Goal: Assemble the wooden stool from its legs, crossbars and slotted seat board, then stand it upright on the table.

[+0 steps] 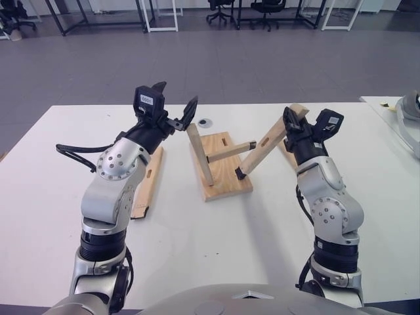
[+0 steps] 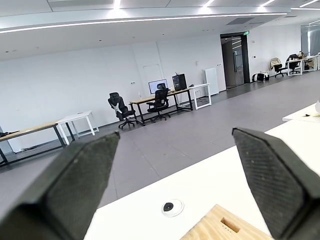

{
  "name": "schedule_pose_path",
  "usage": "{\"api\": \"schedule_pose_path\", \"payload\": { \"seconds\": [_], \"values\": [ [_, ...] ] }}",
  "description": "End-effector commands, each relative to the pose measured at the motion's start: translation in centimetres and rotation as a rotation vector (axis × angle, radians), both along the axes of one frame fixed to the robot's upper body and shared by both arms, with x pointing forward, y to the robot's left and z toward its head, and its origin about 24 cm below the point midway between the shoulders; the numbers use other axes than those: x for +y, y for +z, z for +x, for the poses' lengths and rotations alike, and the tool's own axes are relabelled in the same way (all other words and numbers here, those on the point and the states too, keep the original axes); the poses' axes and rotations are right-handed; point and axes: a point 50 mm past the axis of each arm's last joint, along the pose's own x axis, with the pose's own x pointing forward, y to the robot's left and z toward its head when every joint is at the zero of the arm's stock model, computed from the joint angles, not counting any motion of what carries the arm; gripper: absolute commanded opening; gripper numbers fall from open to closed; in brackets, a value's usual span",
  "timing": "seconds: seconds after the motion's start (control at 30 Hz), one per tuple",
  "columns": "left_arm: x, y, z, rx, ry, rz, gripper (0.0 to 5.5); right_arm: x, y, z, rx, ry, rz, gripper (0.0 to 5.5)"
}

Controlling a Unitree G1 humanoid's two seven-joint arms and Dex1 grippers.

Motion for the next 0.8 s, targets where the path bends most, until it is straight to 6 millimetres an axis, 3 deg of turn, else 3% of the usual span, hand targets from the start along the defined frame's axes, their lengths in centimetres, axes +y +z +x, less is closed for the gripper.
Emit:
{"api": "schedule_pose_path", "payload": {
  "seconds": [0.03,0.2,0.63,0.8],
  "values": [
    [-0.4,-0.4,-0.8,0.037,-0.062,-0.05,4.17,-0.4,-3.9,-0.7,0.174,0.023,-0.207,1.01],
    [0.4,-1.4,-0.8,0.085,-0.028,-0.052,4.17,0.2,-5.5,-1.2,0.246,0.089,-0.394,1.04],
    [0.1,-2.5,-0.2,0.075,0.029,0.043,4.17,-1.4,-6.3,-1.3,0.221,0.135,-0.331,1.09],
    [0.1,-2.6,0.0,0.062,0.045,0.119,4.17,-1.1,-6.4,-1.3,0.213,0.143,-0.333,1.09]
  ]
}}
